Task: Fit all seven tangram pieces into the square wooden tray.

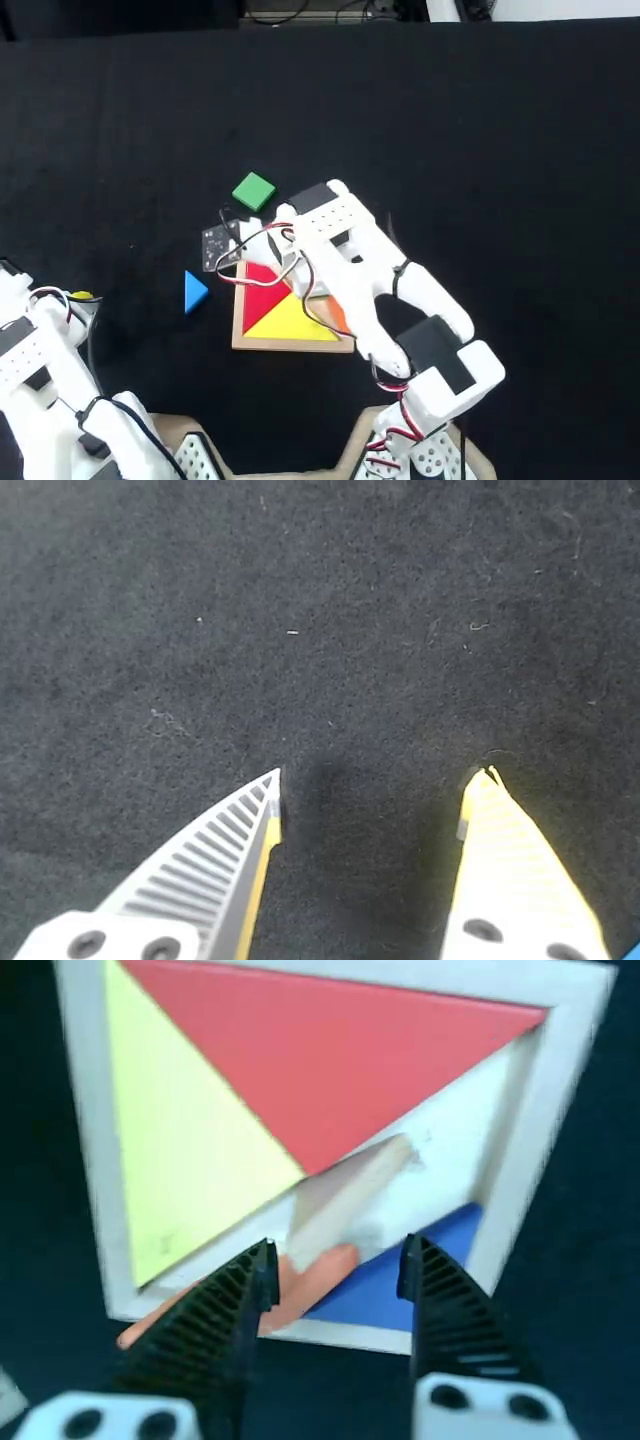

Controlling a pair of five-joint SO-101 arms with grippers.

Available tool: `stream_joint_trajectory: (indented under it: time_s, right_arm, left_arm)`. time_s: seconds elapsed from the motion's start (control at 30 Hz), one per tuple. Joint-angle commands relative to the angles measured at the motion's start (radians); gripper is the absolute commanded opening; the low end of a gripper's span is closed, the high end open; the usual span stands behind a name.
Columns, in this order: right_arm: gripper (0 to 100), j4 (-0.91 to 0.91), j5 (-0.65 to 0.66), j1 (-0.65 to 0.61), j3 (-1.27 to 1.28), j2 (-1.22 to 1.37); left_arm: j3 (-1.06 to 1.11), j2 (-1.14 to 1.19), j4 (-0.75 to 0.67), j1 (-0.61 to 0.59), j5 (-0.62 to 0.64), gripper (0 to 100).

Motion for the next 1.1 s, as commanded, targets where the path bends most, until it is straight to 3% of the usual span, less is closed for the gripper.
stream_joint_trajectory:
  time_s: [0.0,0.1,0.3,0.57,1.07]
  right_arm:
    - [20.4,0.117,-0.014,-0.009,-0.133,-0.012]
    - [20.4,0.195,-0.015,-0.017,-0.199,-0.007]
    - [19.8,0.112,-0.015,-0.046,-0.162,-0.008]
    - [0.8,0.098,-0.032,-0.092,-0.182,-0.010]
    - [1.1,-0.051,-0.069,-0.106,-0.065,-0.001]
  left_arm:
    - [-0.002,-0.011,-0.017,0.016,0.002,28]
    - [-0.002,-0.011,-0.017,0.016,0.002,28]
    - [-0.002,-0.011,-0.017,0.016,0.002,28]
    - [-0.004,-0.011,-0.017,0.016,0.002,28]
    - [-0.004,-0.011,-0.017,0.016,0.002,28]
